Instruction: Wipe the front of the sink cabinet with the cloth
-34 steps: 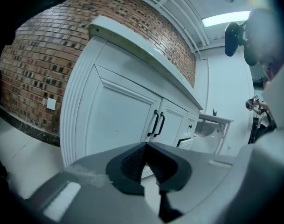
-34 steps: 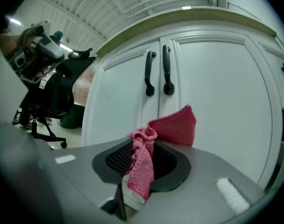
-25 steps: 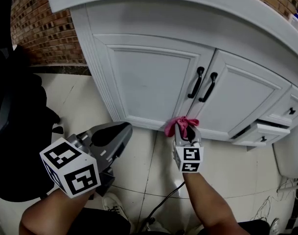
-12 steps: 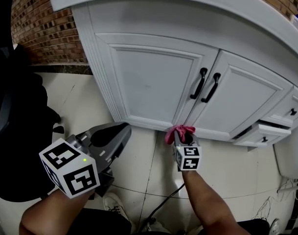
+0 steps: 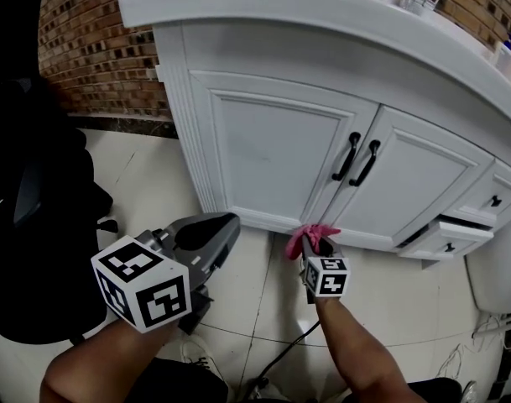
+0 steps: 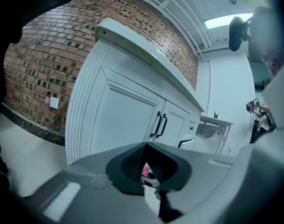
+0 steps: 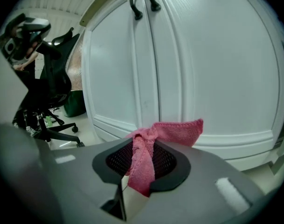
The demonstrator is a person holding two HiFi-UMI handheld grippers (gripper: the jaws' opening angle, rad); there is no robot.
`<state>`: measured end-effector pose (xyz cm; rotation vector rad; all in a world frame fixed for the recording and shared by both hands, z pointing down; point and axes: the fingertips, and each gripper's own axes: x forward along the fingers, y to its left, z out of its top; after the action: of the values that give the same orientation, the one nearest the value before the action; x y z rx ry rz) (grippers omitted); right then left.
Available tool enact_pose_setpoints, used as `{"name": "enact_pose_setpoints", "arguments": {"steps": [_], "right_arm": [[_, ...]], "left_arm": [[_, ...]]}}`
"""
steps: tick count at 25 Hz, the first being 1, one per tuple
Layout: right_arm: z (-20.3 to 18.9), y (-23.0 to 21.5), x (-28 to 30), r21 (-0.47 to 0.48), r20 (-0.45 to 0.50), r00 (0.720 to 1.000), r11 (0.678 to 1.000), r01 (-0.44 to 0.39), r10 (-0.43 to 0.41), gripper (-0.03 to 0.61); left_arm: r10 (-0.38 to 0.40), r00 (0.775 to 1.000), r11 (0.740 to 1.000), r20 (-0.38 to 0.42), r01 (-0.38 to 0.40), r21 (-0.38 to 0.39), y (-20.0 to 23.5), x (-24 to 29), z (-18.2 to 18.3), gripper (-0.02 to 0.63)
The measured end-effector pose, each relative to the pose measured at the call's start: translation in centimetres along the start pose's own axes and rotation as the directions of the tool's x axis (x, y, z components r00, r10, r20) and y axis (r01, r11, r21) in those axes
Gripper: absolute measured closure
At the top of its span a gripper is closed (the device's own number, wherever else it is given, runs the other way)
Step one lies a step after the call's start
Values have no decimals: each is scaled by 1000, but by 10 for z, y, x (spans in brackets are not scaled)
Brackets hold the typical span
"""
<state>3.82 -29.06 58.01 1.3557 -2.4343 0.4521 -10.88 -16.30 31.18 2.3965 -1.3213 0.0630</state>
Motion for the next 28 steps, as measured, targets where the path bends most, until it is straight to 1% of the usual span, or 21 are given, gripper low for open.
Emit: {"name": "enact_pose_setpoints", "arguments": {"steps": [3,5,7,9,11,13,15,18,23,24,26,28], "right_arm": [[45,23,-27,-42,126,992,999,-23,28,479],[92,43,-53,-92,226,972,995,-38,58,479],[147,63,-82,-143,329,940,989,-46,92,479],[202,88,-112,-209,420,897,976,-52,138,479],[253,112,-137,-269,495,850,962,-44,178,479],[297,125,-151,-298,554,812,955,-14,185,479],[330,127,-154,-300,587,794,953,31,159,479],[358,118,-145,-253,607,788,965,75,98,479],[366,113,-130,-216,623,780,971,98,60,479],[367,109,-128,-188,625,779,979,81,55,479],[368,101,-123,-109,629,775,994,16,56,479],[370,96,-119,-54,644,763,998,-36,62,479]], "left_arm": [[-7,1000,1000,23,8,-9,-2,-2,7,607],[-21,999,1000,45,21,-7,-4,-5,14,607],[-32,997,999,71,33,-7,-6,-8,21,607],[-38,995,999,90,38,-2,-7,-13,27,607],[-46,995,999,92,46,2,-7,-18,28,607],[-54,994,999,91,54,3,-6,-21,28,607],[-59,993,998,100,60,1,-6,-23,29,607],[-67,990,998,124,67,4,-5,-27,36,607],[-66,987,998,144,65,8,-1,-34,37,607],[-62,987,998,148,62,5,2,-36,38,607],[-50,987,999,151,52,-6,9,-39,39,607],[-35,988,999,149,38,-16,17,-42,38,607]]}}
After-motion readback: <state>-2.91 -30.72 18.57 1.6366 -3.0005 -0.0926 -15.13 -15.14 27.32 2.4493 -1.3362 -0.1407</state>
